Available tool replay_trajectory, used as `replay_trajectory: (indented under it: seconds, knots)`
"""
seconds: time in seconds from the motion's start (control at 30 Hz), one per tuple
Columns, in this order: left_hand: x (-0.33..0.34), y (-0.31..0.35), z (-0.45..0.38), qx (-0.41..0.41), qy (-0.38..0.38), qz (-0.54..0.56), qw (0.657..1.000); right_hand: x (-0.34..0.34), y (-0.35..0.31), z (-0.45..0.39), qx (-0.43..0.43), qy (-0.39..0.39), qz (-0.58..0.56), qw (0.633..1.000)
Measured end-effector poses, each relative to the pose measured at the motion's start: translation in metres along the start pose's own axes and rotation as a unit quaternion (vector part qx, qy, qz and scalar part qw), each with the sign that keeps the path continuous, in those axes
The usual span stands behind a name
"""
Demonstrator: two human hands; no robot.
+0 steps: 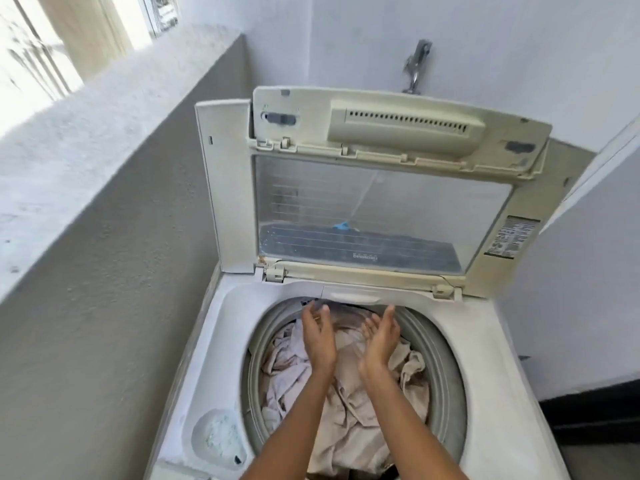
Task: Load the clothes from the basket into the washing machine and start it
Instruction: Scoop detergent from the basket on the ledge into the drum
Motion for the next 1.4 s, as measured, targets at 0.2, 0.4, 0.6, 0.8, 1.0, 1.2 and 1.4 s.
replay_trajectory:
  seconds: [0.2, 0.4, 0.6, 0.8, 1.0, 1.2, 1.4]
  knots:
    - [0.024, 0.023, -0.016, -0.195, 0.035, 0.297, 0.934, 0.023, -0.006, -0.009, 0.107, -0.002, -0.089, 0.990]
    - [0.035, 0.015, -0.021, -0.216, 0.046, 0.361, 0.906, 0.037, 0.010, -0.016, 0.166, -0.059, -0.139, 0.975]
    - [0.047, 0.011, -0.025, -0.183, -0.012, 0.417, 0.890, 0.036, 0.015, -0.027, 0.145, -0.055, -0.159, 0.975]
    - [0.051, 0.007, -0.030, -0.176, -0.054, 0.417, 0.890, 0.039, 0.015, -0.029, 0.129, -0.068, -0.172, 0.974]
    - [0.045, -0.011, -0.026, -0.172, -0.008, 0.369, 0.913, 0.018, 0.021, -0.020, 0.083, 0.007, -0.090, 0.992]
    - [0.008, -0.001, -0.025, -0.046, 0.103, 0.174, 0.978, -0.006, 0.000, -0.025, -0.027, 0.018, 0.014, 0.999]
    - [-0.003, 0.022, -0.018, 0.082, 0.089, 0.043, 0.992, -0.005, -0.025, -0.021, -0.110, 0.002, 0.103, 0.989]
Point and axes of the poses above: each hand's wrist, its own z-axis away from the middle knuckle, its own x-axis out of the palm, y = z × x, the point moved 7 cm from there along -z, towards the middle knuckle, and after that the axes turned 5 degrees about -z, right-handed, at the moved point
